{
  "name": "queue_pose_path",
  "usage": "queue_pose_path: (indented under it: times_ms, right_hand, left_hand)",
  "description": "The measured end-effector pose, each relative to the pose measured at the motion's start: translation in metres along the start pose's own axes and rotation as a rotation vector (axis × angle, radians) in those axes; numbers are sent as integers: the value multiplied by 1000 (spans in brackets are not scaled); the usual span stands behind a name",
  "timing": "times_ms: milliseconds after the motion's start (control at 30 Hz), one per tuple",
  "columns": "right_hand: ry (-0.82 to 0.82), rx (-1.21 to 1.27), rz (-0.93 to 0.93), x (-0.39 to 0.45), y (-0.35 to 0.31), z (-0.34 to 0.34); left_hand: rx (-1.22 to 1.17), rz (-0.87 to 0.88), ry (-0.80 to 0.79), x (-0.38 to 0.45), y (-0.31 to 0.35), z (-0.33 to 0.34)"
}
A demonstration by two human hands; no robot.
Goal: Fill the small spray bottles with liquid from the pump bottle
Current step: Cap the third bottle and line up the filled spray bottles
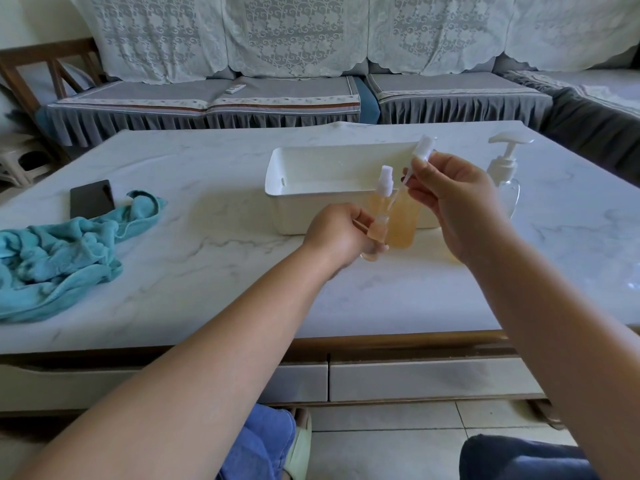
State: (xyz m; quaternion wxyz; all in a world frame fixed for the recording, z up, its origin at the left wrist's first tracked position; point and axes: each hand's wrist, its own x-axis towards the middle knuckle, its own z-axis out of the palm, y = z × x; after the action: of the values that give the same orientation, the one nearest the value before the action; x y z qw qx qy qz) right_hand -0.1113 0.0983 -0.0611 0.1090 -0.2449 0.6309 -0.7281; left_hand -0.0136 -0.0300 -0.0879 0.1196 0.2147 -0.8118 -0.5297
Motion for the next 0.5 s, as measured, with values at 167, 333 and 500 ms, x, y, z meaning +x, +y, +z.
queue_pose_path:
  times_ms: [167,333,500]
  right_hand:
    - [-100,-144,31,-9,10,-5]
    - [-120,-258,25,-20,14,-8]
    - [-152,-357,-10,-25,10,-13]
  left_hand:
    - [-35,29,-19,-1,7,5]
    - [-139,40,-35,-2,10,9]
    - [-139,55,-30,-3,11,14]
